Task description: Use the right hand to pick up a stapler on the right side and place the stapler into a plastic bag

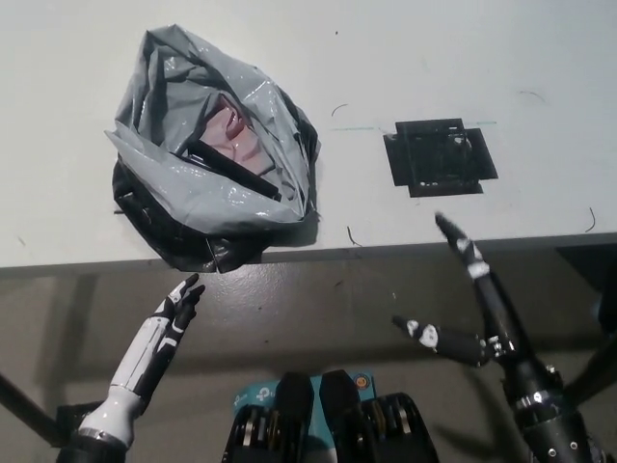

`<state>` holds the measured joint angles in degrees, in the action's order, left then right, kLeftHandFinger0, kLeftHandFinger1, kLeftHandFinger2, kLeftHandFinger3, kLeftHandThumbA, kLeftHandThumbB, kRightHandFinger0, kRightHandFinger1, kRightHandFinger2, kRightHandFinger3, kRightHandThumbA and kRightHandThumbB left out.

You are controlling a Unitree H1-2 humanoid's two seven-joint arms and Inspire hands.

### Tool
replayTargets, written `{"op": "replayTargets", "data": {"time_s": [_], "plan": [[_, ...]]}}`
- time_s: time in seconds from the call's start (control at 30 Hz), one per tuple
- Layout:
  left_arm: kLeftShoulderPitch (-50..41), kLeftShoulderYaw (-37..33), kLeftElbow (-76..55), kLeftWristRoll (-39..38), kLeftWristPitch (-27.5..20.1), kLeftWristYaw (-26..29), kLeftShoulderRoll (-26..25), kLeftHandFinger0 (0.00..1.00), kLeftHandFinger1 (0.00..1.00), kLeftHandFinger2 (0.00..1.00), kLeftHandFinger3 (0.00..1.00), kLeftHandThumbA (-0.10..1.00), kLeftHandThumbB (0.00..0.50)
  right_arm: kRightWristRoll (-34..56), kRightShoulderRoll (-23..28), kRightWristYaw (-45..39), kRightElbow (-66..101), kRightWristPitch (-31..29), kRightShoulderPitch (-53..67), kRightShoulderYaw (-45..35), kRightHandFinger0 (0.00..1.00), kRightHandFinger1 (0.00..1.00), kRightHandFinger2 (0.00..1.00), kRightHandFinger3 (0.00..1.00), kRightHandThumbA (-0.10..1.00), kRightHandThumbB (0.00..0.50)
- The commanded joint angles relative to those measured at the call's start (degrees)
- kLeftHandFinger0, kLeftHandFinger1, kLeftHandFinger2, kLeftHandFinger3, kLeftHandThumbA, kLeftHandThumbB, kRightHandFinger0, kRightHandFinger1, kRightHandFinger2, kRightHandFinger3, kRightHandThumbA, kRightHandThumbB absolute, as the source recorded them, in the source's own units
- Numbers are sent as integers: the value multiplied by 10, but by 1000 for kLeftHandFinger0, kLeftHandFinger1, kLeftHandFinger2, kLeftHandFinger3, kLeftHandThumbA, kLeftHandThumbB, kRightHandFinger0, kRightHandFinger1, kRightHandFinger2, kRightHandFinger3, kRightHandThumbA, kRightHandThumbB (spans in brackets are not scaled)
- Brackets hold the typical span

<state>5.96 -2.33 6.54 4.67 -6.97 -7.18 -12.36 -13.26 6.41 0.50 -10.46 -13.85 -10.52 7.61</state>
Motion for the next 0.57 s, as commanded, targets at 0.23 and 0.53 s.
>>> {"op": "replayTargets", "data": {"time_s": [0.23,0.53], "plan": [[-1,-3,-25,-8,-14,-17,-12,1000,1000,1000,1000,1000,271,42,19,-41,-59,-29,-3,0,1000,1000,1000,1000,825,196],[-4,-3,-25,-9,-11,-23,-13,1000,1000,1000,1000,1000,274,41,18,-47,-56,-21,7,0,1000,1000,1000,1000,836,200]]}}
